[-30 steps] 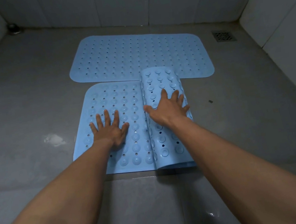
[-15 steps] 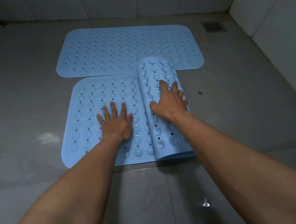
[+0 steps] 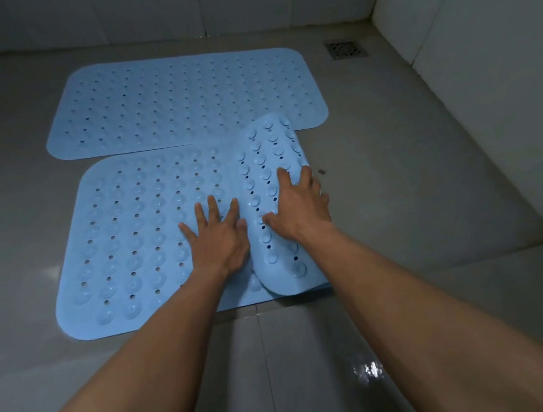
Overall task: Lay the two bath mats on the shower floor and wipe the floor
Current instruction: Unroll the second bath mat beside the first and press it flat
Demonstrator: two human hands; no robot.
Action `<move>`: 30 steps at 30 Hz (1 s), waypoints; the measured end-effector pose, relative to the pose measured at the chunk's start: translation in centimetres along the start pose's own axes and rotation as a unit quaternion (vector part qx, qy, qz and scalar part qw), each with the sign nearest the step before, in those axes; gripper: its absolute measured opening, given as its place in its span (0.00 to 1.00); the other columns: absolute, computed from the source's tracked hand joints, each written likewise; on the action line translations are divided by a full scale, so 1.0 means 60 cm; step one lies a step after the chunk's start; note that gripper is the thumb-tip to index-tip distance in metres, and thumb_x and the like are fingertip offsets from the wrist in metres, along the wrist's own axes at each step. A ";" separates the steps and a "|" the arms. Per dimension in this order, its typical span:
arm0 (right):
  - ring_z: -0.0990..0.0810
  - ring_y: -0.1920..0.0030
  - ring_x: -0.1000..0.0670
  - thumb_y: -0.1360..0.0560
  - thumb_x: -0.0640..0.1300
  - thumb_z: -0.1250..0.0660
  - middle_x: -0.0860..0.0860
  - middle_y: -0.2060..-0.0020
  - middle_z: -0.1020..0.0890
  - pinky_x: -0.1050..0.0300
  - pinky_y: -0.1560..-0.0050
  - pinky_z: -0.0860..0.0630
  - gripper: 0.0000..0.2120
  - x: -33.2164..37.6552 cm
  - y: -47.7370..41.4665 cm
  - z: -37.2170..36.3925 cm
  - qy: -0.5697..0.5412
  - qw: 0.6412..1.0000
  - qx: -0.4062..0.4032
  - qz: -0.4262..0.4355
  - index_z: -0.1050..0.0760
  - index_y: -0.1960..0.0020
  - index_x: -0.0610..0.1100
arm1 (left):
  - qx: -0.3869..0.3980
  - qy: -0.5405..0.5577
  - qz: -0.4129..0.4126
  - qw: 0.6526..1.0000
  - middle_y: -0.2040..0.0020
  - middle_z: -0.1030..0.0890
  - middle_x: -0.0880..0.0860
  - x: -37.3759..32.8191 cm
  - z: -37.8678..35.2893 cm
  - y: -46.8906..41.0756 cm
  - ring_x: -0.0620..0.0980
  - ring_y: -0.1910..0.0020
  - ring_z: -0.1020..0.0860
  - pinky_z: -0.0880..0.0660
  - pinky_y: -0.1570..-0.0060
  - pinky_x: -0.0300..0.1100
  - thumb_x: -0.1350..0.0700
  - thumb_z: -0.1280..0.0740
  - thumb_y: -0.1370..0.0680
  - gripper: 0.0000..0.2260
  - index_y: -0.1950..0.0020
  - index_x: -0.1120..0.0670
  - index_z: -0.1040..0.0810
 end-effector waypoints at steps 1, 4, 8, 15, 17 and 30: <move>0.45 0.26 0.35 0.27 0.53 0.29 0.38 0.25 0.49 0.34 0.29 0.40 0.40 -0.008 0.002 0.002 -0.013 1.000 -0.005 -0.002 0.47 0.23 0.50 | 0.002 0.002 0.004 1.000 0.18 0.55 0.55 -0.008 -0.005 0.001 0.60 0.21 0.61 0.63 0.28 0.68 0.42 0.55 0.16 0.24 0.19 0.43 0.51; 0.48 0.25 0.35 0.26 0.46 0.31 0.37 0.25 0.49 0.32 0.27 0.45 0.37 -0.032 0.007 0.007 -0.016 1.000 -0.008 -0.019 0.46 0.23 0.52 | -0.011 0.003 0.016 1.000 0.18 0.54 0.55 -0.013 -0.013 0.002 0.60 0.20 0.60 0.62 0.27 0.68 0.44 0.56 0.15 0.25 0.18 0.45 0.54; 0.55 0.22 0.35 0.25 0.41 0.36 0.38 0.22 0.55 0.31 0.26 0.51 0.33 -0.060 0.010 0.014 0.004 1.000 0.001 -0.027 0.44 0.23 0.50 | -0.001 -0.013 0.025 1.000 0.18 0.58 0.55 -0.013 -0.016 0.006 0.58 0.21 0.63 0.65 0.27 0.67 0.38 0.59 0.17 0.29 0.19 0.46 0.59; 0.62 0.22 0.34 0.23 0.61 0.35 0.39 0.21 0.61 0.28 0.27 0.57 0.40 -0.088 0.006 0.010 0.051 0.998 0.015 -0.030 0.52 0.20 0.49 | 0.059 -0.058 0.061 0.995 0.21 0.68 0.54 -0.013 -0.020 -0.004 0.57 0.23 0.70 0.68 0.31 0.70 0.25 0.61 0.26 0.39 0.21 0.43 0.66; 0.60 0.22 0.34 0.24 0.60 0.33 0.39 0.21 0.60 0.29 0.27 0.55 0.44 -0.085 0.006 0.009 0.056 0.998 0.013 -0.036 0.55 0.20 0.48 | 0.063 -0.061 0.064 0.994 0.21 0.69 0.54 -0.013 -0.018 -0.005 0.57 0.23 0.71 0.67 0.30 0.70 0.26 0.62 0.26 0.39 0.21 0.43 0.67; 0.38 0.31 0.37 0.24 0.49 0.40 0.39 0.27 0.38 0.39 0.32 0.37 0.35 -0.098 0.005 0.022 0.056 0.996 -0.055 -0.050 0.47 0.21 0.40 | 0.059 -0.072 0.119 0.988 0.20 0.66 0.57 -0.019 -0.013 -0.009 0.62 0.23 0.67 0.66 0.30 0.71 0.35 0.59 0.19 0.32 0.19 0.47 0.63</move>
Point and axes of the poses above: each hand's wrist, its own y-axis away from the middle knuckle, its own z-axis out of the back of the hand, x = y × z, the point moved 2 cm from there along -y, towards the middle knuckle
